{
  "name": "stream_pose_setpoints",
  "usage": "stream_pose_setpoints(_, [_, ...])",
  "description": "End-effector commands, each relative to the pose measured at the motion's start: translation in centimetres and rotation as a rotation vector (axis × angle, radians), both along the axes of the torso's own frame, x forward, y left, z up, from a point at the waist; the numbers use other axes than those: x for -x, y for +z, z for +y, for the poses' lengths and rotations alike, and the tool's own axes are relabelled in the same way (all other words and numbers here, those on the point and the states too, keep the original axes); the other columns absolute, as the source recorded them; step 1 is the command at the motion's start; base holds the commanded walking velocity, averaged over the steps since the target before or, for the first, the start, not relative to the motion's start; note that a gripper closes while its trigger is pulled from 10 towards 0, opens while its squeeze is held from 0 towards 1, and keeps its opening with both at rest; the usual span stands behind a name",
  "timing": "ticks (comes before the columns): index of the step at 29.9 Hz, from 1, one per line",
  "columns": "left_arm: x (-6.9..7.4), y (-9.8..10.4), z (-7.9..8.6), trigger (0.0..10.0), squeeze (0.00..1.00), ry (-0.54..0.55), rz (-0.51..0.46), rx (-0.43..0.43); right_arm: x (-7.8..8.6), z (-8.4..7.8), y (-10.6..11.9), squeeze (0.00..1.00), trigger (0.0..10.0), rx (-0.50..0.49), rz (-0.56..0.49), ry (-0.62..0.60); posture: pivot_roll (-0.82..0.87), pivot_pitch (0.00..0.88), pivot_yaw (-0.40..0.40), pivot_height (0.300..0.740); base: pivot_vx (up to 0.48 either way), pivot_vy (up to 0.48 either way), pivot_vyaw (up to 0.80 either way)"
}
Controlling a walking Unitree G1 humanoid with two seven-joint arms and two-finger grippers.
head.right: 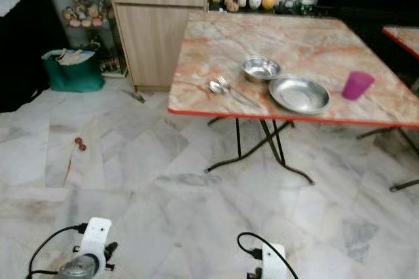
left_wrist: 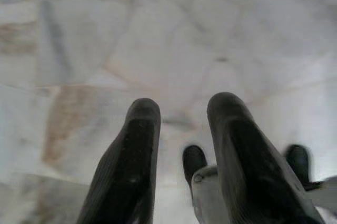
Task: Setting the table
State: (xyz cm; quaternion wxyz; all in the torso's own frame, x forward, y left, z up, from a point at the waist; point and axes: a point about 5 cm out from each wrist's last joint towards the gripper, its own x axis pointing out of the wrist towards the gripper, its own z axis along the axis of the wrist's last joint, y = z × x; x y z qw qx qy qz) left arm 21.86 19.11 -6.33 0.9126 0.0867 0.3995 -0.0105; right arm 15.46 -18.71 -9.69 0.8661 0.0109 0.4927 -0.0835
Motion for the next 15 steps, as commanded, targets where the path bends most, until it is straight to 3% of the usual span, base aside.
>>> stream_pose_setpoints(1, [-0.17,0.2,0.75,10.0,0.0,0.006,0.001,-0.019,-0.57,0.3,0.2,0.0,10.0,-0.006,-0.02,0.002,0.11,0.0,-0.059,0.74,0.0,-0.251,0.0])
stream_pose_setpoints(15, [-0.09,0.12,0.57,10.0,0.0,0.013,0.004,-0.008,-0.71,0.2,0.29,0.0,10.0,0.009,-0.027,0.021,0.11,0.0,-0.063,0.74,0.0,-0.246,0.0])
